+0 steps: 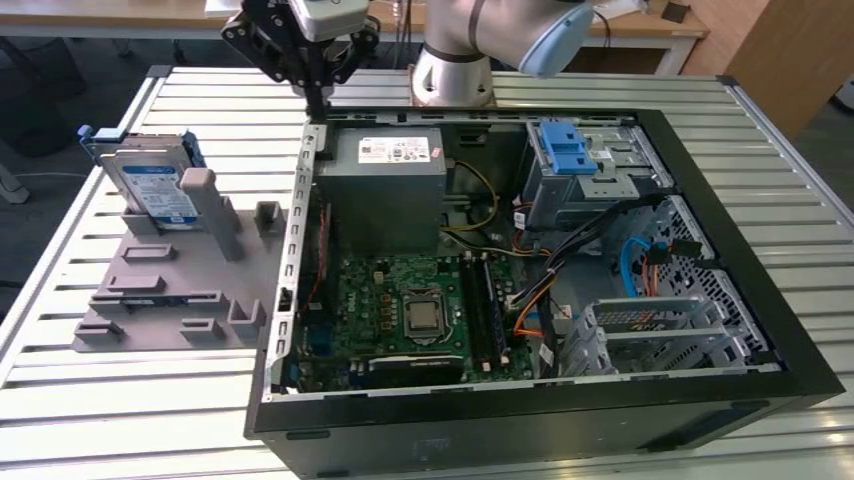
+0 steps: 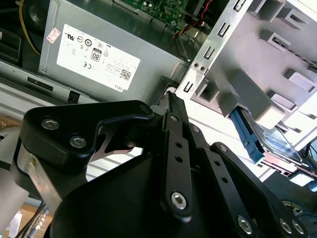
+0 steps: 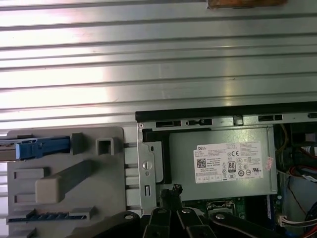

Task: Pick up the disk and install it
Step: 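Reach for the disk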

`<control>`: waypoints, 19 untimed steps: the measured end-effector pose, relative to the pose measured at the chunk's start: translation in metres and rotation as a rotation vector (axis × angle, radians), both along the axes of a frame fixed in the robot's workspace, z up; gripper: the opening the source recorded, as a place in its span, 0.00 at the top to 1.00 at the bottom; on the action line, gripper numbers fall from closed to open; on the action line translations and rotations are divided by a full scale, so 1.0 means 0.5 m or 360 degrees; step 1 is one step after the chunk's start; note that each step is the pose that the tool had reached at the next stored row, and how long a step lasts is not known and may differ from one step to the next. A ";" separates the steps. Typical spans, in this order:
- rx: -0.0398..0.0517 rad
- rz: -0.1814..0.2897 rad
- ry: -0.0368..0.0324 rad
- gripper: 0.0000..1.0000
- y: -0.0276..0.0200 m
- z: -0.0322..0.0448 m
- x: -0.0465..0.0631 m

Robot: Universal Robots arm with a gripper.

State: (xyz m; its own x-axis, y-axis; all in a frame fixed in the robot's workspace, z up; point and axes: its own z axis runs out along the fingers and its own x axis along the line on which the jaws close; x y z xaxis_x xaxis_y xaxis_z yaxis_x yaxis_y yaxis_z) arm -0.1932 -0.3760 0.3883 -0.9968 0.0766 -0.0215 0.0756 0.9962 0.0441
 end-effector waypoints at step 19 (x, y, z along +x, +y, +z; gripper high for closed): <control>0.0000 0.0000 0.0001 0.89 0.0099 -0.004 -0.037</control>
State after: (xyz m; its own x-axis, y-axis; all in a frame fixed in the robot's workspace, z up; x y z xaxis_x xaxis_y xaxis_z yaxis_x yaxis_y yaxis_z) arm -0.2119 -0.3711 0.3863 -0.9968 0.0767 -0.0210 0.0757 0.9962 0.0440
